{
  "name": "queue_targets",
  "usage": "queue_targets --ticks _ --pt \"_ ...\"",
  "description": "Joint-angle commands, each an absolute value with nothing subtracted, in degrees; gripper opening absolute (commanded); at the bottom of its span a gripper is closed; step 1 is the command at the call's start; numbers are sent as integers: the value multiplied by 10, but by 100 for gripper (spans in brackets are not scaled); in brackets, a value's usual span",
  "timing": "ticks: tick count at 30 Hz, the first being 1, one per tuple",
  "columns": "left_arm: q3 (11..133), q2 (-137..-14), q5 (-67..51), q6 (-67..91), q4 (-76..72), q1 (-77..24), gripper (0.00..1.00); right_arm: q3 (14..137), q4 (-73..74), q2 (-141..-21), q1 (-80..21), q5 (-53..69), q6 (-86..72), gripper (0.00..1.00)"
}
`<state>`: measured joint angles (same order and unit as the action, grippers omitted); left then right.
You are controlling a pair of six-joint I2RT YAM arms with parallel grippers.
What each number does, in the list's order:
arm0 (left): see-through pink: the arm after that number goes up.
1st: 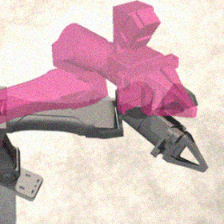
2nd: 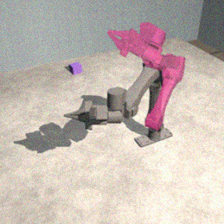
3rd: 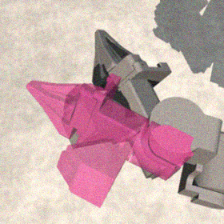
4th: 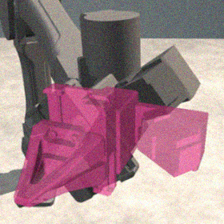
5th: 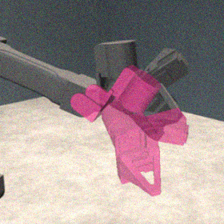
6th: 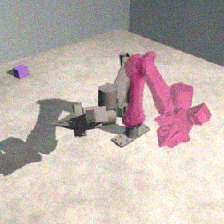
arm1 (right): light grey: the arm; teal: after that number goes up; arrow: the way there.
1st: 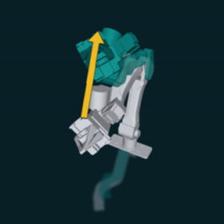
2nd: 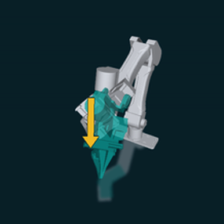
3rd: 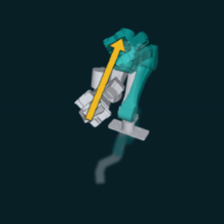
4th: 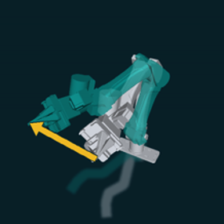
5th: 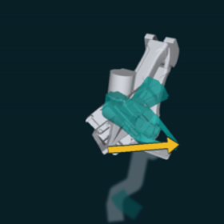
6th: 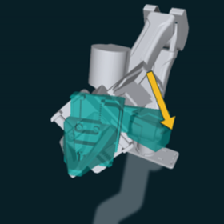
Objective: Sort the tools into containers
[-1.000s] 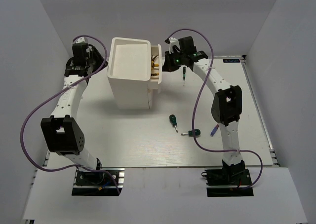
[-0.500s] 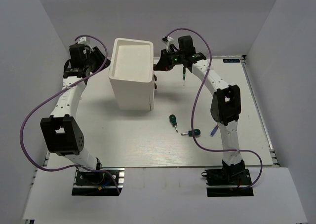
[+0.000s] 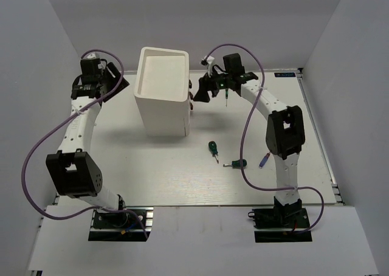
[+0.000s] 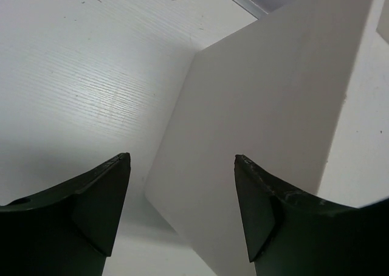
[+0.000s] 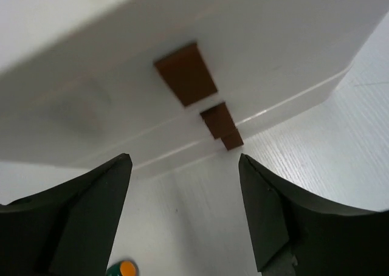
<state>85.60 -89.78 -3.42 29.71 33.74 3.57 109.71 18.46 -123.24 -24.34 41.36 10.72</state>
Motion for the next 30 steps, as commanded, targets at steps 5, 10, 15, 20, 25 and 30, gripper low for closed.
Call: queue_targets --ticks 5,10,15,20,25,30 --pt "821 -826 -42 315 353 46 79 1062 175 -1234 -230 508 311 82" --pt "809 -815 -61 320 348 46 79 1117 120 -1289 -230 514 280 77" --pt "803 -809 -62 320 348 46 79 1163 104 -1334 -236 524 250 76" --pt "793 -803 -62 320 348 46 79 1159 77 -1349 -244 519 248 76" --pt "788 -803 -67 320 348 46 79 1114 -38 -1339 -242 579 172 48" --pt "782 -803 -67 325 343 46 79 1096 -77 -1328 -242 585 156 22"
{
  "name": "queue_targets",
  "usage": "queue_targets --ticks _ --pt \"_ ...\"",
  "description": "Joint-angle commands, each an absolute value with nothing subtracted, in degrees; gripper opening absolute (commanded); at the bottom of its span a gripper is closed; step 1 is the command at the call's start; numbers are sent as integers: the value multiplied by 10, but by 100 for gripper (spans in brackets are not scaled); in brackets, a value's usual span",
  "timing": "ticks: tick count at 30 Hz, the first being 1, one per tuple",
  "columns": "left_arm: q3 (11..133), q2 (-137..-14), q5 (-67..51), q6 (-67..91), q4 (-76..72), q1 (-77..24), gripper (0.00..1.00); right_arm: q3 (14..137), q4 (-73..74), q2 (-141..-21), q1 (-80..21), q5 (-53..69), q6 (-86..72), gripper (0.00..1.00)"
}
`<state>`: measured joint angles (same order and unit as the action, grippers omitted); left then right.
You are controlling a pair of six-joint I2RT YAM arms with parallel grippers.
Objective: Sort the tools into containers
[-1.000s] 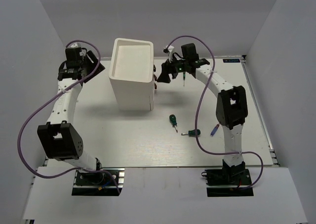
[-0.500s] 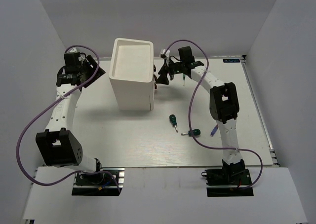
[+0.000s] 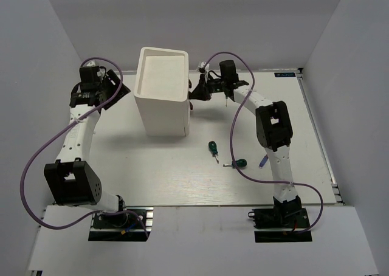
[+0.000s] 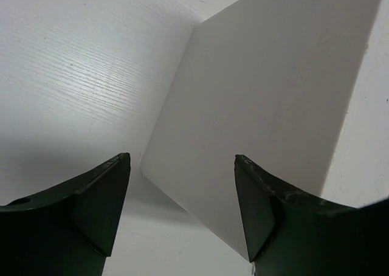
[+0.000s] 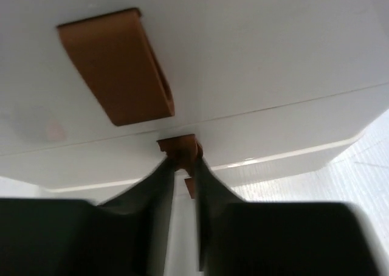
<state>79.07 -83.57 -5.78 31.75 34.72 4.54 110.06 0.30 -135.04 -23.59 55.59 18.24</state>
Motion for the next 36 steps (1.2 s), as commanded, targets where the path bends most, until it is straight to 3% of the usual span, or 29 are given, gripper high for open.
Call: queue_targets --ticks 1,2,11,18,22,23,24,25,26,27,29,32,33,34,35,36 --pt "782 -803 -67 325 343 46 79 1093 -85 -1318 -242 580 158 14" --pt "782 -803 -67 325 343 46 79 1086 -90 -1313 -241 575 161 0" --pt "795 -780 -33 314 349 46 79 981 -2 -1236 -200 457 266 0" --pt "801 -735 -18 294 309 46 79 951 53 -1206 -182 437 290 0" --pt "828 -718 -102 230 239 34 65 959 69 -1202 -180 438 279 0" --pt "836 -718 -190 224 221 34 57 966 73 -1203 -178 433 265 15" --pt "845 -740 -237 219 208 34 44 968 83 -1201 -180 432 256 39" --pt "854 -753 -286 206 199 20 38 972 97 -1198 -178 429 244 85" --pt "878 -767 -344 199 199 11 30 997 118 -1195 -177 420 245 91" --pt "887 -778 -361 191 209 -1 20 1005 182 -1189 -178 410 243 91" --pt "907 -797 -377 157 248 -40 15 1010 213 -1176 -177 349 237 91" --pt "925 -823 -362 108 316 -111 16 971 224 -1167 -173 219 182 91" --pt "932 -831 -355 100 332 -133 18 1003 231 -1173 -166 197 148 84" --pt "933 -840 -346 100 348 -154 21 1024 254 -1208 -155 145 127 65" --pt "939 -850 -317 93 372 -200 26 1040 256 -1217 -152 130 87 30" --pt "940 -865 -305 93 381 -222 39 1063 245 -1236 -151 90 90 19"
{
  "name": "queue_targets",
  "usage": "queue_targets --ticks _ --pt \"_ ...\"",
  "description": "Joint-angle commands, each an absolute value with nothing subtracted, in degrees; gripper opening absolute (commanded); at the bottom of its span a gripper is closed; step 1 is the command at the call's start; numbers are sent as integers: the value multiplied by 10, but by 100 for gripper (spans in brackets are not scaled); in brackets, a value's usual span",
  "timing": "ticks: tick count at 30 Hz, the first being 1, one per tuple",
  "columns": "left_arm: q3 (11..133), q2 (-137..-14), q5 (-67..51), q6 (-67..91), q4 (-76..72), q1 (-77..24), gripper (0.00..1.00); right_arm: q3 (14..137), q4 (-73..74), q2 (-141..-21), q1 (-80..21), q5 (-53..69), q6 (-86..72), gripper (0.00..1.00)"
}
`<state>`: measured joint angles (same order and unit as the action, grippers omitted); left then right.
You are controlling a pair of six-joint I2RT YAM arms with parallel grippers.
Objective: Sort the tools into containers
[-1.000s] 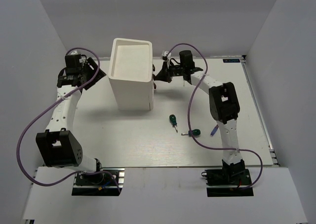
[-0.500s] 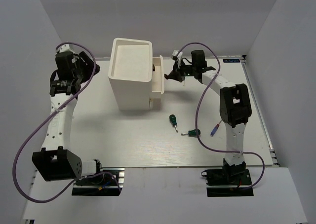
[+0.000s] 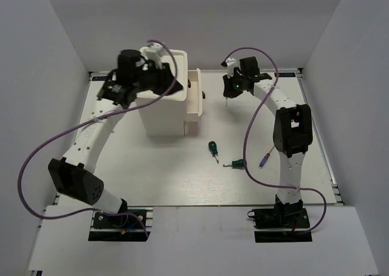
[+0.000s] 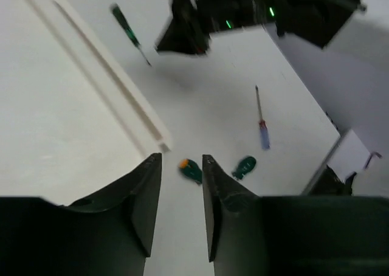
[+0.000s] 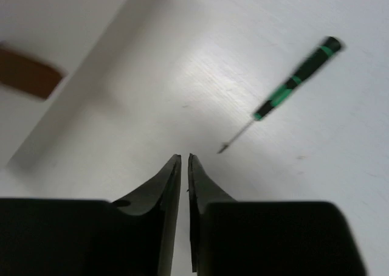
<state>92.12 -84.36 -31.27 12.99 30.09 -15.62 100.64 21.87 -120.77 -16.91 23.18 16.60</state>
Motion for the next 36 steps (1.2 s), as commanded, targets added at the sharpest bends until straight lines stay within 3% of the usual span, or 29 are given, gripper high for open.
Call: queue_targets --ticks 1,3,4,5,9,12,25,30,33,35,36 --pt "940 -865 -271 93 388 -244 46 1077 257 -1247 -154 81 98 11" --pt "932 -874 -248 103 394 -300 56 1169 292 -1303 -156 76 94 13" --pt "918 -874 -223 110 394 -314 66 1239 341 -1347 -158 54 87 19" --pt "907 -874 -209 118 394 -329 70 1303 351 -1386 -159 37 70 30" --pt "842 -862 -140 174 361 -399 75 1325 309 -1426 -156 14 56 44" --pt "806 -862 -95 206 344 -432 81 1288 262 -1433 -157 4 55 45" --pt "856 -944 -62 223 352 -483 82 1280 210 -1475 -158 -18 22 47" --pt "856 -944 -36 229 357 -496 82 1252 221 -1477 -161 -6 37 40" --pt "871 -928 -11 234 357 -501 82 1225 237 -1470 -156 32 59 20" --pt "894 -920 11 234 365 -501 81 1203 248 -1452 -152 56 56 0" --pt "901 -910 19 234 372 -501 78 1198 250 -1443 -150 72 49 0"
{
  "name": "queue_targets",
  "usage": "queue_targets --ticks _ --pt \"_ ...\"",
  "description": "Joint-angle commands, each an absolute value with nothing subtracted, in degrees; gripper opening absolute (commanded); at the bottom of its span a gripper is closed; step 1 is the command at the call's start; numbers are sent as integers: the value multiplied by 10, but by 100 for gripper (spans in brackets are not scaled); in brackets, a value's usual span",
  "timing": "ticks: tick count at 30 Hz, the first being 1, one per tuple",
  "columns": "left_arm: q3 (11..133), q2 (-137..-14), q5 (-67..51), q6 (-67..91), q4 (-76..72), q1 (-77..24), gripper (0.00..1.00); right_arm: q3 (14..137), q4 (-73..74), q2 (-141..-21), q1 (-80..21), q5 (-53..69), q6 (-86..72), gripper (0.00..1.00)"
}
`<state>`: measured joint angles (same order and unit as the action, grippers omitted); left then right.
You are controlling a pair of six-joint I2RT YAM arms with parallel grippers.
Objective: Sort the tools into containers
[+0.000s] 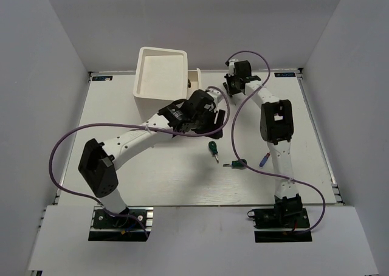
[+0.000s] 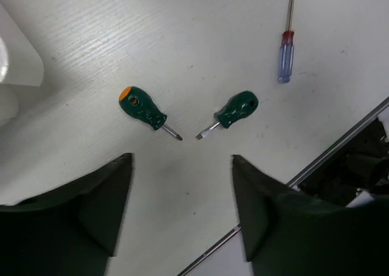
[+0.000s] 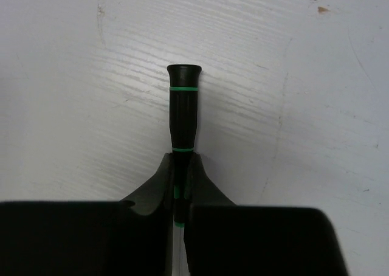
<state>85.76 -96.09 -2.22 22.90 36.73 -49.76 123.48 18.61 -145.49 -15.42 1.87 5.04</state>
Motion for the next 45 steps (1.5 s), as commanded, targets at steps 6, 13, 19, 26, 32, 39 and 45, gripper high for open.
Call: queue_targets --ticks 6,13,19,26,32,39,45 --pt "887 -837 87 245 365 -490 9 1204 220 -1305 -106 322 -131 0" --pt "796 -699 195 295 343 -490 55 1092 93 -1195 -125 497 -358 0" --pt "758 -663 203 319 362 -490 70 1098 92 -1188 -158 503 -445 0" --pt "744 -652 203 324 356 -490 71 1051 54 -1172 -207 383 -504 0" --pt "731 -640 203 330 356 -490 71 1067 97 -1184 -222 313 -483 0" --pt "736 -673 159 324 338 -497 75 1104 156 -1215 -238 337 -439 27" --pt "744 -699 132 313 321 -497 76 1120 178 -1223 -240 356 -405 40"
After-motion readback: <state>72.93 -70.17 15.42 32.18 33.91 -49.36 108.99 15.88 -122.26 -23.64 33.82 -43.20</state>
